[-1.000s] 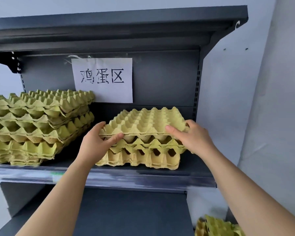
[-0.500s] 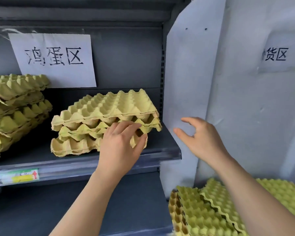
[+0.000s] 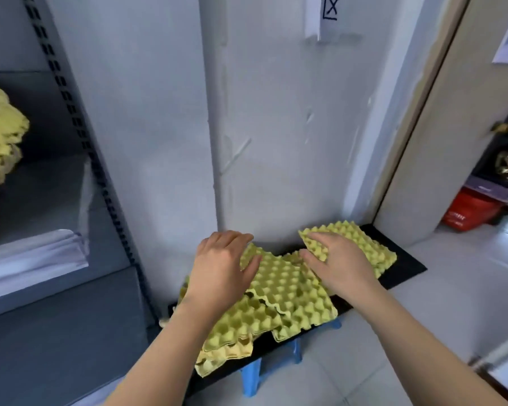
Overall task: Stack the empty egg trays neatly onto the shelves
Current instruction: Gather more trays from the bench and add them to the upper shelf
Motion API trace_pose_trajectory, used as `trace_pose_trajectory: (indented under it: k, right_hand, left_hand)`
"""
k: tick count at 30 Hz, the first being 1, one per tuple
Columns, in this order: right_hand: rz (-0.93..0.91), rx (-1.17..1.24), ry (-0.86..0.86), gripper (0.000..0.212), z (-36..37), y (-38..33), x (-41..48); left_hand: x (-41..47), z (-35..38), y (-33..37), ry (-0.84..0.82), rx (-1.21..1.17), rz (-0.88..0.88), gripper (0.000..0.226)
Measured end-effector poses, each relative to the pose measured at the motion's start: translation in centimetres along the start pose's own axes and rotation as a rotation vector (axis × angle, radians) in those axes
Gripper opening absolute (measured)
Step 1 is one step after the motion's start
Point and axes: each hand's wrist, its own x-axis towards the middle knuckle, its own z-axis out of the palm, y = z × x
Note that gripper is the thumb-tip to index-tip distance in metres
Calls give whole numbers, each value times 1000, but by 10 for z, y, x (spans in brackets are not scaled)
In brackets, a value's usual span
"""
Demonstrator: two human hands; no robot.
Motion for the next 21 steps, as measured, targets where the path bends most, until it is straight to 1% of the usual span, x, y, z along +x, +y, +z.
trace_pose_trajectory:
  k: [7,10,13,15,19,21]
  right_hand:
    - [219,-42,-116,45,1,145,29]
    - [310,-59,-142,45,7,196,48]
    - [374,-77,-155,34,16,241,74]
    - [404,-86,-161,31,24,272,96]
    - [450,-92,-184,39,42,336,147]
    - [484,-81,-189,43,47,359,165]
  left_hand:
    - [41,142,45,-261,-38,-59,42]
    - [58,199,56,-344,-62,-89,37]
    - [80,251,64,-432,-95,-138,42]
    - [97,289,65,-479,-111,-156,46]
    - [134,368,62,-576,-137,-211,49]
    - [149,396,61,-637,-135,-240,50]
